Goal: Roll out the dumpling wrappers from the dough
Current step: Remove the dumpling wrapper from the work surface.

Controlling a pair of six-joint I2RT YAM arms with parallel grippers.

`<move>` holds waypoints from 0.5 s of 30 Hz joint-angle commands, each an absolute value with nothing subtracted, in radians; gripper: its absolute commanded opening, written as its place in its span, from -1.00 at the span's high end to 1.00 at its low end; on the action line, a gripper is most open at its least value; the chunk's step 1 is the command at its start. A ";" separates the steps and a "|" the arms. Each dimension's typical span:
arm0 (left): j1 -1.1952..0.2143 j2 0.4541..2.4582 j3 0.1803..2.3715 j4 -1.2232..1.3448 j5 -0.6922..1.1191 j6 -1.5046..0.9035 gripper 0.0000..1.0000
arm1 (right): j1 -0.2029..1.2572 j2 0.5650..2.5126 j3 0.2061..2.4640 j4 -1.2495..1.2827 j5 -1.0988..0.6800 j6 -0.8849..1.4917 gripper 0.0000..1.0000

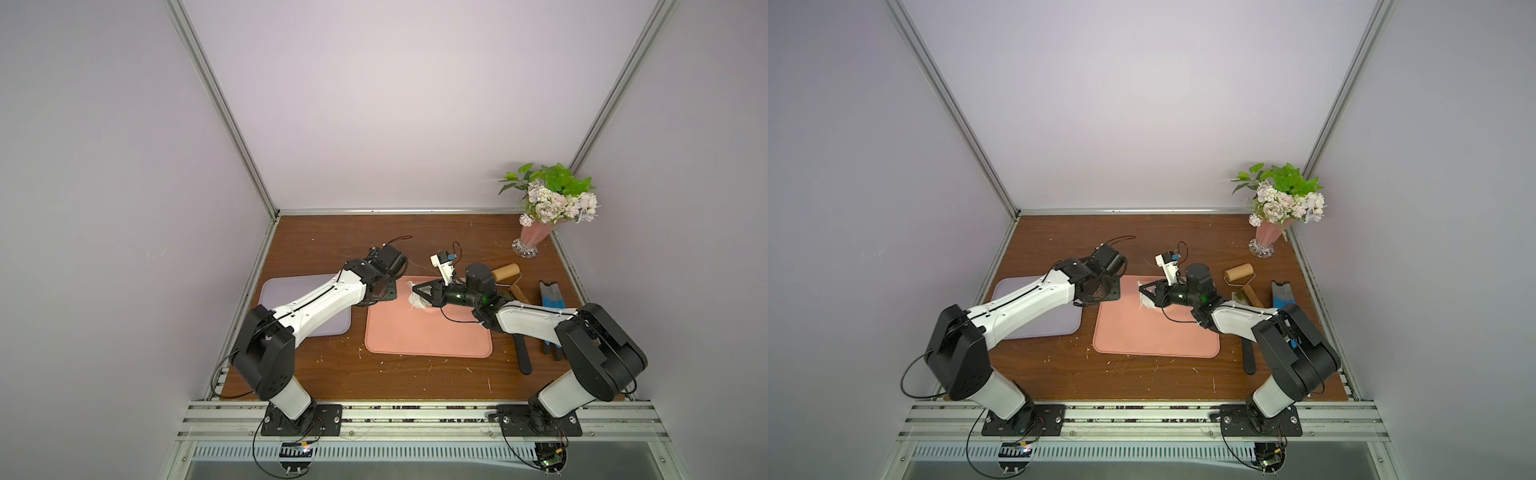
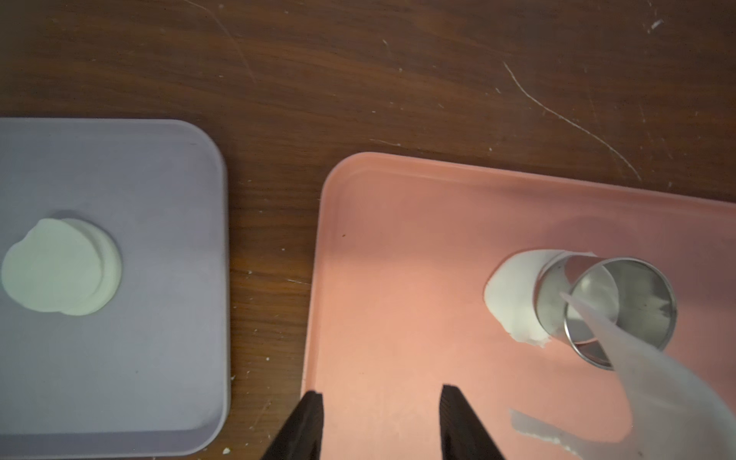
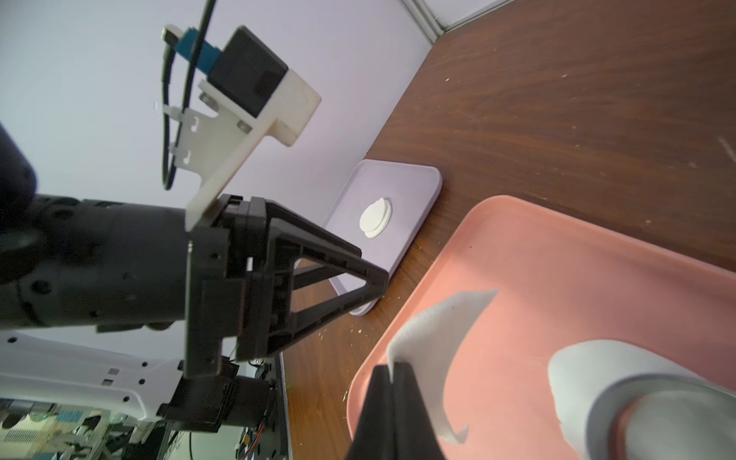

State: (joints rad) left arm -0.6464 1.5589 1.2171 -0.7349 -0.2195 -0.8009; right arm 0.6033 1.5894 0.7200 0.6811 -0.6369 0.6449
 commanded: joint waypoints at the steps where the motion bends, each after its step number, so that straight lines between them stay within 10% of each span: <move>1: -0.588 1.464 1.153 -0.758 -0.269 -0.852 0.09 | 0.658 1.633 0.790 0.650 -0.642 0.605 0.93; 15: -0.542 1.339 1.062 -0.756 -0.288 -0.873 0.07 | 0.798 1.903 1.051 0.481 -0.556 0.579 0.70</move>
State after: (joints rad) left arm -0.5541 1.3476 1.0683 -0.7418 -0.2672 -0.8642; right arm 0.8021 1.8957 0.9840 0.5648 -0.6106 0.6170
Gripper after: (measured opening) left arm 0.463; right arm 0.139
